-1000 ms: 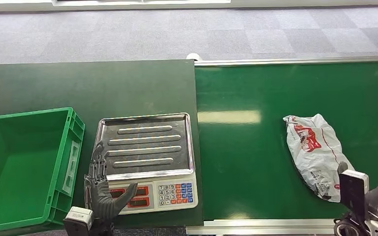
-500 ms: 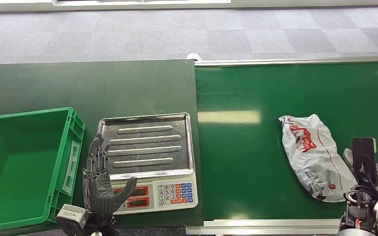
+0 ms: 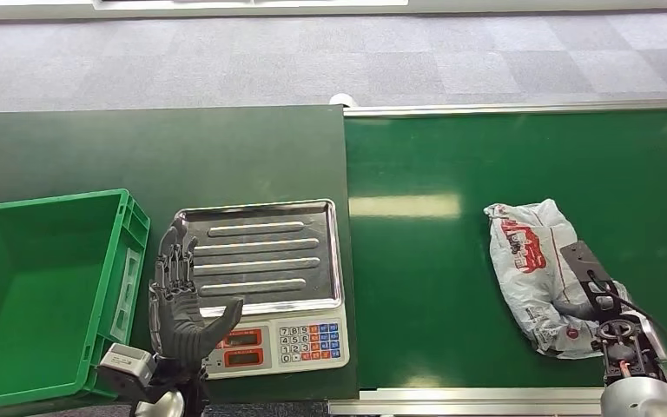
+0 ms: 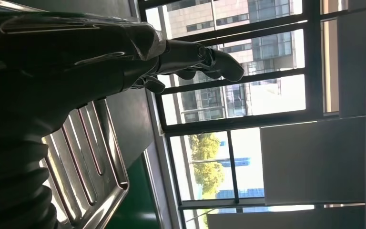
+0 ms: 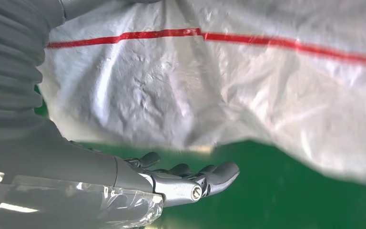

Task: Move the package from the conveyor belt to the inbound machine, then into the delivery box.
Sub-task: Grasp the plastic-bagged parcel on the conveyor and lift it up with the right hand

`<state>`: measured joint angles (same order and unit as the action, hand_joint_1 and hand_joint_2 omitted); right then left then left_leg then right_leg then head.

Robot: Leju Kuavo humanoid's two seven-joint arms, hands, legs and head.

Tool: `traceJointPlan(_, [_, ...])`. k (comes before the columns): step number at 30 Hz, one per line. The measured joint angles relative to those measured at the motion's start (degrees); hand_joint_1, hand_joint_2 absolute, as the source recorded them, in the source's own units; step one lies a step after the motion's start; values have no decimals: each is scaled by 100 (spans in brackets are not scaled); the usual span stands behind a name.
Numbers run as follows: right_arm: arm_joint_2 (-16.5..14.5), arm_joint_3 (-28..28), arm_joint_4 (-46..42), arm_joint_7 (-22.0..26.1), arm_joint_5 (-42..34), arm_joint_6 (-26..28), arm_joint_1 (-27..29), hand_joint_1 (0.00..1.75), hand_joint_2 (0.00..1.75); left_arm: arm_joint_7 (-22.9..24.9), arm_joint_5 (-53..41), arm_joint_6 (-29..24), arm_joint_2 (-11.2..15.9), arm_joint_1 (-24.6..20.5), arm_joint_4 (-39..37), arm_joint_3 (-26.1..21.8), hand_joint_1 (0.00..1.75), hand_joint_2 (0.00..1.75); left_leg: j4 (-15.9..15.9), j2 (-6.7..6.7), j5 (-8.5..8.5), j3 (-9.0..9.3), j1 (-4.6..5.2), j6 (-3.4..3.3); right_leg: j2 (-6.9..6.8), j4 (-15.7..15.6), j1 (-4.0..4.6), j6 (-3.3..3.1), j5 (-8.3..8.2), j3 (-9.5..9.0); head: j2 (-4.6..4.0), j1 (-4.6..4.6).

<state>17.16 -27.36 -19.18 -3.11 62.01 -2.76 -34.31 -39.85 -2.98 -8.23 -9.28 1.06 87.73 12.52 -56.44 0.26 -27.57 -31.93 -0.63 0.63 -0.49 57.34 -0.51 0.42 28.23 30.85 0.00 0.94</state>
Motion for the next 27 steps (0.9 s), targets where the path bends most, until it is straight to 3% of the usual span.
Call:
traceJointPlan(2, [-7, 78, 64, -35, 57, -144, 26, 165, 175, 0, 5, -65, -5, -63, -48, 0, 0, 175, 0, 3, 0, 1, 0, 0, 1, 0, 0, 0, 0, -1, 0, 1])
traceJointPlan(3, [-10, 105, 82, -37, 78, -169, 30, 173, 175, 0, 7, -94, -8, -77, -61, 0, 0, 175, 0, 4, 0, 2, 0, 0, 1, 0, 0, 0, 0, -1, 0, 1])
traceJointPlan(10, [-56, 227, 99, 632, 225, 194, -54, 175, 175, 0, -54, -318, -9, 44, -10, -5, 0, 175, 0, 8, 0, -7, 3, 0, 3, 2, -1, 2, -2, -4, 0, 0])
traceJointPlan(15, [-274, 221, -93, 1715, -105, 1457, -445, 175, 175, 0, -125, -410, -11, 359, 301, -55, 0, 175, 0, 7, 6, -5, 2, -4, 1, 2, 0, 3, -5, 1, 0, 1])
traceJointPlan(18, [-461, 35, -550, 2974, -1084, 2245, -597, 175, 175, 0, -166, -368, -24, 486, 432, -90, 0, 175, 0, -5, 8, -5, 1, -6, -11, 2, 0, 4, -4, 2, 0, 1])
traceJointPlan(21, [-722, -249, -1717, 4077, -2722, 2778, -384, 175, 175, 0, -207, -231, -81, 500, 460, -105, 0, 175, -1, -39, 9, -11, 1, -8, -44, 2, 0, 7, 1, 0, 0, -1])
traceJointPlan(24, [-969, -373, -3084, 4292, -3789, 2920, 39, 175, 175, 0, -237, -142, -131, 469, 453, -116, 0, 175, -1, -47, 8, -17, 2, -8, -49, 2, -1, 9, 4, 0, 0, -1])
traceJointPlan(27, [-1121, -433, -3991, 4317, -4125, 2792, 355, 175, 175, 0, -239, -104, -161, 411, 448, -133, 0, 175, 0, -29, 6, -16, 3, -9, -37, 1, -2, 9, 3, 2, 0, 0])
